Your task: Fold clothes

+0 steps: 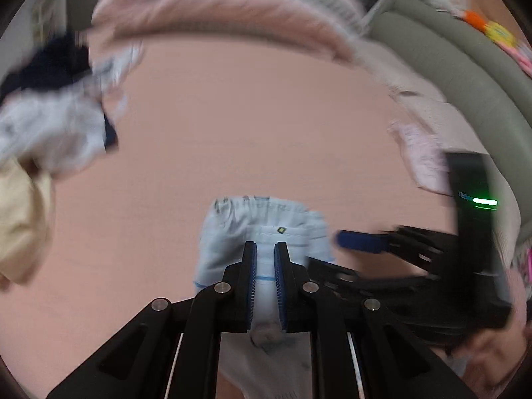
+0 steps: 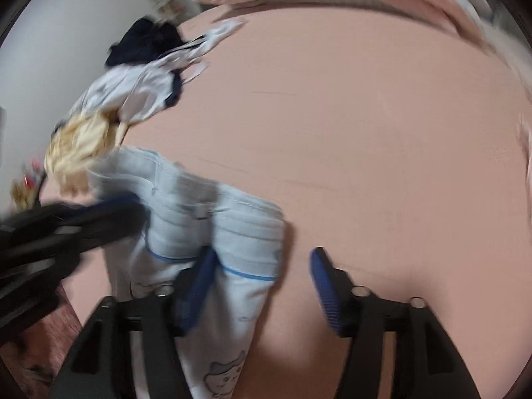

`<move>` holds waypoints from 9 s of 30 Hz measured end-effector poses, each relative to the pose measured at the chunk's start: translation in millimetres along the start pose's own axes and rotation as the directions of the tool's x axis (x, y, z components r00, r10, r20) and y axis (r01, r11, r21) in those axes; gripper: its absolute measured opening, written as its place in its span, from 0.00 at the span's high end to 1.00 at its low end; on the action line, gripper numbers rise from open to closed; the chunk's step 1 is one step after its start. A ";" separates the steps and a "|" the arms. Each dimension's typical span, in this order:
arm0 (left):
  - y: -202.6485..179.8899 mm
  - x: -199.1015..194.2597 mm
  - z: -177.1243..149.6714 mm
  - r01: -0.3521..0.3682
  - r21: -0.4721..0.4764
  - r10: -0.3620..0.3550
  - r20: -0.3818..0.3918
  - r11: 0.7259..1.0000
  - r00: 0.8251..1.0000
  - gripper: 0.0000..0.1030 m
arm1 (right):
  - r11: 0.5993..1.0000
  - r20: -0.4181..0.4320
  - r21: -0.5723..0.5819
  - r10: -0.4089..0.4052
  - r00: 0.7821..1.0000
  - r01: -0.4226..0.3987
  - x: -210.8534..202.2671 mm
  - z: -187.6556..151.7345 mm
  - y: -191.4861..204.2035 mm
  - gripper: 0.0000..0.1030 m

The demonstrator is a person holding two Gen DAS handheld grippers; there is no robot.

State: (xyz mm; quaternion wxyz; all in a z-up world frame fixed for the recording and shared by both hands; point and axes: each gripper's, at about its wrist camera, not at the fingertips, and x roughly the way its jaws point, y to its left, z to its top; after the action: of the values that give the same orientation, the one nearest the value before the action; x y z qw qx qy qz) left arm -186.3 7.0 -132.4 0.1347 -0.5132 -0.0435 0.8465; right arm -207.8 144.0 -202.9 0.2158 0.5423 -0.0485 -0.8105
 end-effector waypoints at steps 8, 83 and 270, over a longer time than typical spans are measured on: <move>0.8 14.5 -13.5 -0.099 0.025 0.100 -0.035 0.995 0.994 0.90 | 0.999 0.073 0.036 -0.039 0.997 0.037 -8.5 -3.4 1.6 0.40; 54.1 -80.6 -143.1 -0.181 -0.061 0.172 -0.134 0.982 0.976 0.40 | 0.976 -0.042 -0.043 -0.214 0.976 0.212 -56.7 -68.8 9.7 0.34; -45.9 -6.4 -102.5 0.148 -0.248 -0.142 0.040 0.958 0.989 0.81 | 0.831 0.158 0.517 0.144 0.977 -0.206 -77.8 -140.0 -56.7 0.89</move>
State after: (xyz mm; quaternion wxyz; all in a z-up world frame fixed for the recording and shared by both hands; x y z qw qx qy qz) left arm -84.9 42.8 -165.3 0.1302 -0.5125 -0.1888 0.8275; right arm -73.9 248.3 -210.8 0.1277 0.5275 -0.3319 -0.7715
